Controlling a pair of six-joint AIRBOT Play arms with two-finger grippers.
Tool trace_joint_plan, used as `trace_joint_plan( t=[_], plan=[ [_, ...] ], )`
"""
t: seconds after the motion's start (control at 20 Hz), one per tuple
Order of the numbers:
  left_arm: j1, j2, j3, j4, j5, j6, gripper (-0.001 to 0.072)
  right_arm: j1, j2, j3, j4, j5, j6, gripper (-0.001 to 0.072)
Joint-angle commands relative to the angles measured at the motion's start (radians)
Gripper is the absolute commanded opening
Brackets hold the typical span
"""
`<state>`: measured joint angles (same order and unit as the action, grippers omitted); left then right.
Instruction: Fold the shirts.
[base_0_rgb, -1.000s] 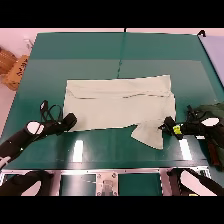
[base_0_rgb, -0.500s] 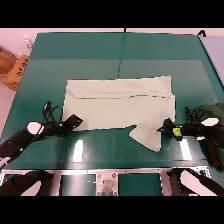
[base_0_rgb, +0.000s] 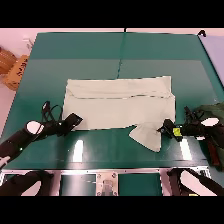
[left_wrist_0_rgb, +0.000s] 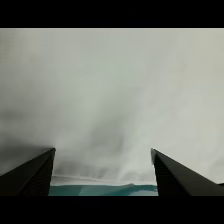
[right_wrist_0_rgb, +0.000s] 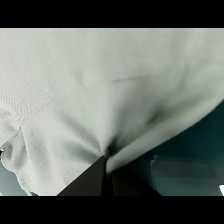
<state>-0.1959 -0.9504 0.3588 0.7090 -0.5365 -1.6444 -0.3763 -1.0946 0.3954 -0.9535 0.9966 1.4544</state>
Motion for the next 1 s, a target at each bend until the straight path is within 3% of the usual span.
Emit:
trace_joint_plan(
  t=[0.0, 0.1, 0.25, 0.35, 0.5, 0.7, 0.85, 0.95],
  plan=[
    [0.000, 0.024, 0.029, 0.029, -0.153, -0.023, 0.0695, 0.001, 0.001, 0.001, 0.000, -0.001, 0.000, 0.0054],
    [0.000, 0.114, 0.034, 0.149, -0.223, -0.139, 0.0655, 0.001, 0.001, 0.001, 0.000, -0.002, 0.000, 0.0054],
    [0.000, 0.293, 0.003, 0.405, -0.356, -0.510, 0.0657, 0.001, 0.001, 0.001, 0.000, -0.013, 0.000, 0.0054],
    [-0.001, 0.321, -0.043, 0.391, -0.237, -0.616, 0.0656, 0.001, 0.001, 0.001, 0.002, -0.020, -0.001, 0.0054],
    [0.000, 0.318, -0.112, 0.375, -0.014, -0.699, 0.0655, 0.001, 0.001, 0.001, 0.001, -0.020, -0.001, 0.0054],
    [-0.001, 0.222, -0.124, 0.325, 0.016, -0.702, 0.0656, 0.001, 0.001, 0.001, 0.004, -0.039, 0.000, 0.0053],
    [-0.001, 0.102, -0.121, 0.136, 0.072, -0.565, 0.0656, 0.001, 0.001, 0.001, 0.004, -0.039, 0.000, 0.0053],
    [0.000, 0.037, -0.121, 0.058, 0.146, -0.535, 0.0656, 0.001, 0.001, 0.001, 0.004, -0.043, 0.000, 0.0054]
  ],
)
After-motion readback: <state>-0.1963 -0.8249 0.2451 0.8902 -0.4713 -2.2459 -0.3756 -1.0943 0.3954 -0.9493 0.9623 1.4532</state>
